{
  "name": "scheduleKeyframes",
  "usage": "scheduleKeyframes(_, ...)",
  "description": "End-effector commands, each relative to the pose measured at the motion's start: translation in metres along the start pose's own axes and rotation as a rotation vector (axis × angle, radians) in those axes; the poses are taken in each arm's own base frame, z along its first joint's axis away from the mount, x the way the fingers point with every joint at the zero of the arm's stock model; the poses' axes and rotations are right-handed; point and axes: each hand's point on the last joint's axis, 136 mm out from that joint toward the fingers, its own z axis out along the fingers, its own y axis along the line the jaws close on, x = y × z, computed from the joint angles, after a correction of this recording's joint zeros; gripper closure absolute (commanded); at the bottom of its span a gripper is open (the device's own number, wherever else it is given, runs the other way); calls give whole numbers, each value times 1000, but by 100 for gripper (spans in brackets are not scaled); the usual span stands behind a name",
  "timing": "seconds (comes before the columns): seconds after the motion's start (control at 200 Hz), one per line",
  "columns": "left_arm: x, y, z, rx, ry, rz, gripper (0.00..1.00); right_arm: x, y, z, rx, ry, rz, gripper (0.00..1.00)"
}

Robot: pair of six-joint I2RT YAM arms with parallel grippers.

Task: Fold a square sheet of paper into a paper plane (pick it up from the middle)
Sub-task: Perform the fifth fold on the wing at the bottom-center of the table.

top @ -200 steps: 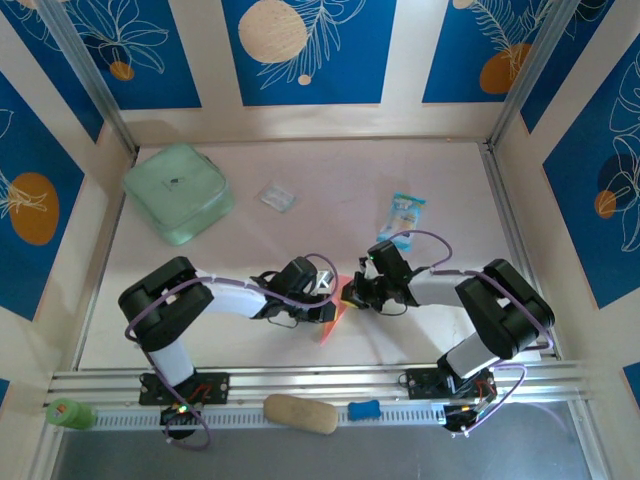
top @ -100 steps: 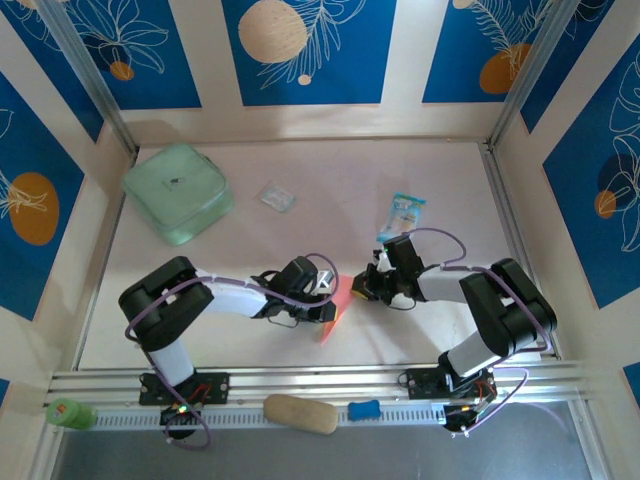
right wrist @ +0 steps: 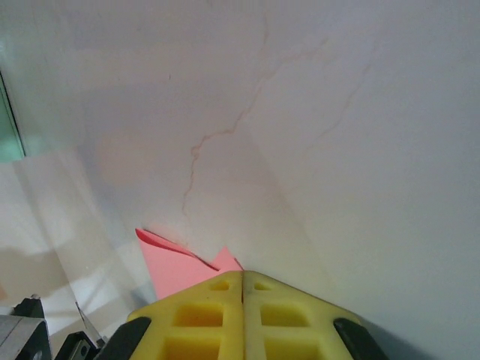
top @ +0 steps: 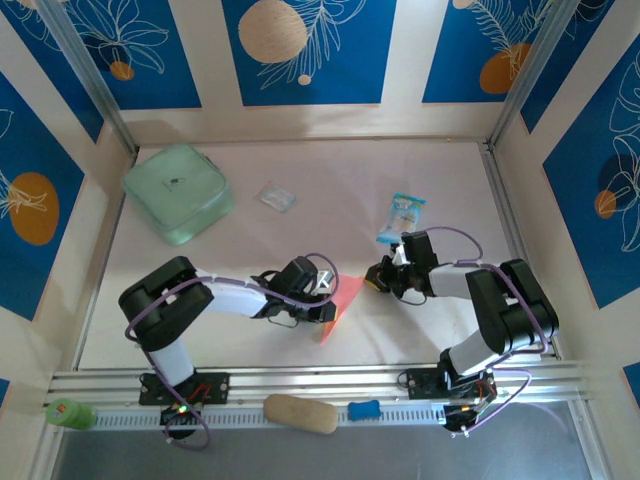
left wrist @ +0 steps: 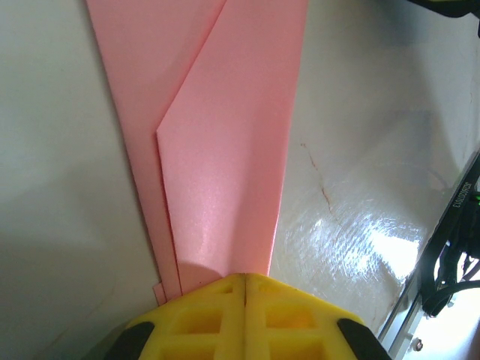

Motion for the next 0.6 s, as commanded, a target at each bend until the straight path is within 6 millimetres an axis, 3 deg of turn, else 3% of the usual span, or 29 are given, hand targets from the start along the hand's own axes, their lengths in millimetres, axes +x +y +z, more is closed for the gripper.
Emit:
scheduleKeyframes(0.0, 41, 56, 3, -198, 127, -80, 100, -2, 5, -8, -3, -7, -26, 95)
scheduleKeyframes(0.17, 41, 57, 1, -204, 119, -79, 100, 8, 24, -17, -37, -18, -71, 94)
scheduleKeyframes(0.335, 41, 56, 1, -201, 116, -78, 100, 36, 35, -1, -47, 60, -121, 94)
scheduleKeyframes(0.445, 41, 55, 0, -199, 116, -77, 100, 45, 24, 12, 5, 87, -123, 95)
scheduleKeyframes(0.595, 42, 55, -1, -199, 119, -74, 100, 33, 7, 18, 25, 78, -81, 95)
